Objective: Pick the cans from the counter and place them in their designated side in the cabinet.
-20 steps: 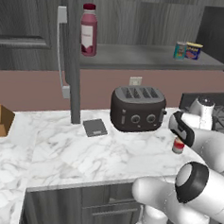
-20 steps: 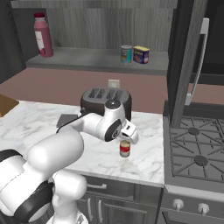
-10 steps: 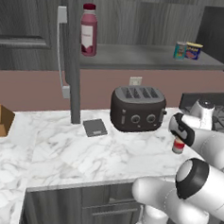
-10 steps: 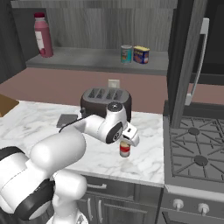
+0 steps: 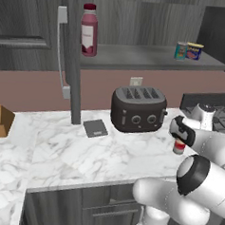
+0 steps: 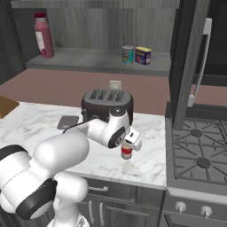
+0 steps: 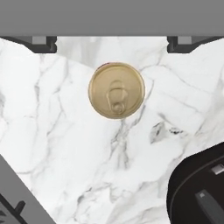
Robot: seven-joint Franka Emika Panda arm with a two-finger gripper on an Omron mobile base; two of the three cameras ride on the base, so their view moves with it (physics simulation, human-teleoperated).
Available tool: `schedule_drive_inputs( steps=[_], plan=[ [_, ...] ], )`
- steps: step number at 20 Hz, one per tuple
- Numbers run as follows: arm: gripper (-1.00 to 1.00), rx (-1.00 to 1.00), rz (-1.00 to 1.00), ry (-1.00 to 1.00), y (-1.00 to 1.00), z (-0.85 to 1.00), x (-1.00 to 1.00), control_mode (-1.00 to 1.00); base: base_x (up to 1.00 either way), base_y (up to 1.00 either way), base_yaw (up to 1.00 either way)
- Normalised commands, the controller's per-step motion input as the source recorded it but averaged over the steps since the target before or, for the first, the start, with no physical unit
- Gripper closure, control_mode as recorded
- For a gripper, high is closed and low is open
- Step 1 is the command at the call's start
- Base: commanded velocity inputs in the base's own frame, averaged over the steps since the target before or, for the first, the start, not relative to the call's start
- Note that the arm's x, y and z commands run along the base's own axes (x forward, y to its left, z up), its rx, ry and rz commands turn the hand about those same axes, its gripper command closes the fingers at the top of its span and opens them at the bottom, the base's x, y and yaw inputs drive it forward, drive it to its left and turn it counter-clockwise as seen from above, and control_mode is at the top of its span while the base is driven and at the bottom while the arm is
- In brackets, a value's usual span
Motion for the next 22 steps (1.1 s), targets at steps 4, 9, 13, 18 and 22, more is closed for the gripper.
schedule_drive_inputs(
  steps=[4,9,13,18,22],
  plan=[
    [-1.00,0.01,0.00,0.00,0.00,-0.15,0.08,-1.00,0.00,0.00,0.00],
    [-1.00,0.01,0.00,0.00,0.00,-0.14,0.16,-1.00,0.00,0.00,0.00],
    [-1.00,0.00,0.00,0.00,-0.05,-0.13,0.14,-1.00,0.00,0.00,0.00],
    [-1.00,0.00,0.00,0.01,-0.12,-0.17,0.10,-1.00,0.00,0.00,0.00],
    [-1.00,0.00,0.00,0.00,-0.11,-0.16,0.09,-1.00,0.00,0.00,0.00]
  ],
)
